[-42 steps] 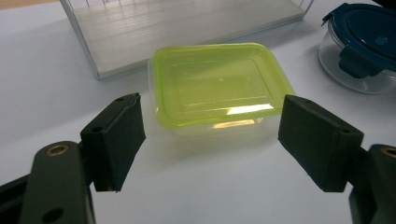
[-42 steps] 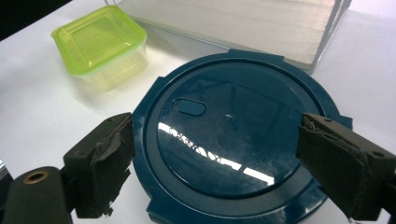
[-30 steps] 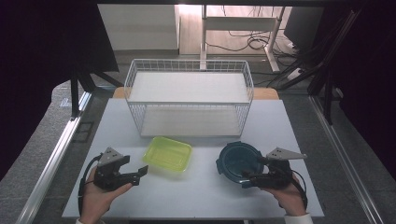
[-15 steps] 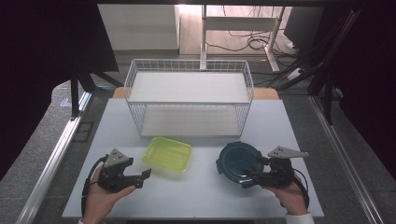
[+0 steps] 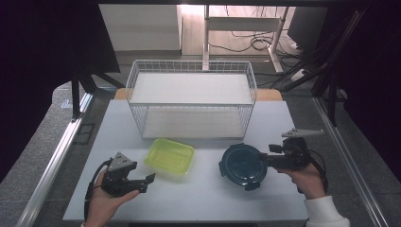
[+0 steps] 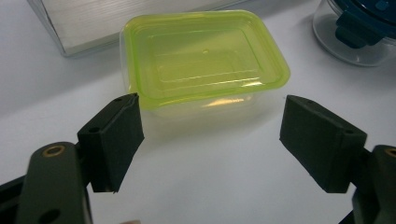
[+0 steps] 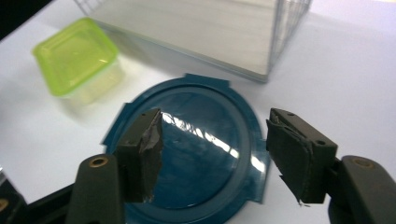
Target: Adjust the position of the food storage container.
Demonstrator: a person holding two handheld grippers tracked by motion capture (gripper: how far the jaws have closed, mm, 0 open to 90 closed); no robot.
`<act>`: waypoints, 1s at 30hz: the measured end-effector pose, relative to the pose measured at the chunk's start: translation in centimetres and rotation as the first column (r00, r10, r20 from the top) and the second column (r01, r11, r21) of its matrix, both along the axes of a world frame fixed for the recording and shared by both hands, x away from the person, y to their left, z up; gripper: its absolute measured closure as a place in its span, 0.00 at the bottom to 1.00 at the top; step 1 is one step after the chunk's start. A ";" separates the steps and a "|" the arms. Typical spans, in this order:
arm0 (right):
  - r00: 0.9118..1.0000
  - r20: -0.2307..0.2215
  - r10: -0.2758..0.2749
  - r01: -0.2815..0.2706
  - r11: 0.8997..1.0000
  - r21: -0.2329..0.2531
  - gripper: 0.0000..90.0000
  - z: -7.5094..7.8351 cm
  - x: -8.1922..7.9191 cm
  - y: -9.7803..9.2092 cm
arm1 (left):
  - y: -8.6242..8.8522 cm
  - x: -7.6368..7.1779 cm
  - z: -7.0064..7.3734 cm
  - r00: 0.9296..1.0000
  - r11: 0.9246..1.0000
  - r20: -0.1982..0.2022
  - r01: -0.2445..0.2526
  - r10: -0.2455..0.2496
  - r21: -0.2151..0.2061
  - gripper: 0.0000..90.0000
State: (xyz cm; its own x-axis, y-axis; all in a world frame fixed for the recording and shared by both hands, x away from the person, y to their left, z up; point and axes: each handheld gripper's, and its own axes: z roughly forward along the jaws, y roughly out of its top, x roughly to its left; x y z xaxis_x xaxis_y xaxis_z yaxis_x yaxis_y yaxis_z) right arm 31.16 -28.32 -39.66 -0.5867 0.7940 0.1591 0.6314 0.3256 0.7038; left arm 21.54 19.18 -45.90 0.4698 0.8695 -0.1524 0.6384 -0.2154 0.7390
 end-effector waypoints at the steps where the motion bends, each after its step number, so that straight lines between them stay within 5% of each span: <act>1: 1.000 -0.013 -0.003 0.003 1.000 -0.011 0.42 0.0 0.4 -0.1 | 0.0 0.0 0.0 1.000 1.000 -0.001 0.000 0.000 0.001 0.23; 10: 0.997 -0.072 -0.017 0.008 0.992 -0.123 0.53 0.1 3.1 0.4 | -0.5 0.0 -0.3 1.000 1.000 -0.005 0.017 -0.017 0.007 0.23; 16: 0.995 -0.096 -0.034 0.019 0.988 -0.151 0.63 -0.6 5.2 0.3 | -0.7 0.1 -0.7 1.000 1.000 -0.019 0.018 -0.018 0.015 0.23; 19: 0.993 -0.113 -0.024 0.000 0.979 -0.203 0.69 -1.1 6.2 0.3 | -0.8 0.1 -0.7 0.999 0.999 -0.014 0.031 -0.030 0.015 0.23; 26: 0.988 -0.154 -0.031 -0.006 0.972 -0.235 0.84 -2.6 8.1 0.3 | -1.0 0.1 -0.9 0.999 0.999 -0.015 0.043 -0.043 0.017 0.23; 30: 0.986 -0.166 -0.027 -0.024 0.955 -0.297 0.92 -3.7 8.9 0.9 | -1.4 0.1 -1.2 0.997 0.997 -0.020 0.072 -0.072 0.027 0.23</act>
